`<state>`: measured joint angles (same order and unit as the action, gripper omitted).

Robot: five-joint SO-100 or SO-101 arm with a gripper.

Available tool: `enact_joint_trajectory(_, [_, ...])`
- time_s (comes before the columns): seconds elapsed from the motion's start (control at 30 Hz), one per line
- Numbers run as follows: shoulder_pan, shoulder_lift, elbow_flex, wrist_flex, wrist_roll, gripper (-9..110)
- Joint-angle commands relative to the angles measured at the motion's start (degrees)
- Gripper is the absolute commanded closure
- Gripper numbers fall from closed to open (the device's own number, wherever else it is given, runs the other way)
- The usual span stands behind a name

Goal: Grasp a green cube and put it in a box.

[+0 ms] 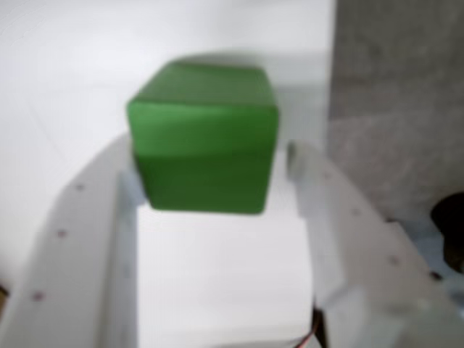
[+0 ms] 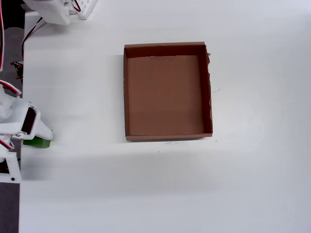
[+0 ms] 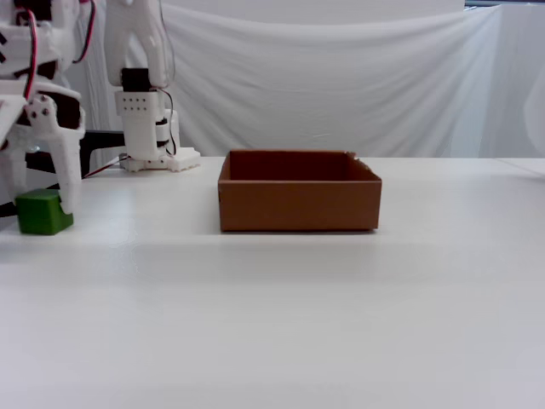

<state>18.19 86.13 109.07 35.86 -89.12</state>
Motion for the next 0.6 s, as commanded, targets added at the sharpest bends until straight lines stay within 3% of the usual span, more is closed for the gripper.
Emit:
enact_joint_trajectory(0.0, [-0.62,0.62,-2.64,0.70,-1.05,82])
enact_joint_trajectory(0.57, [-1.85,1.41,-3.25,3.43,-0.62,87])
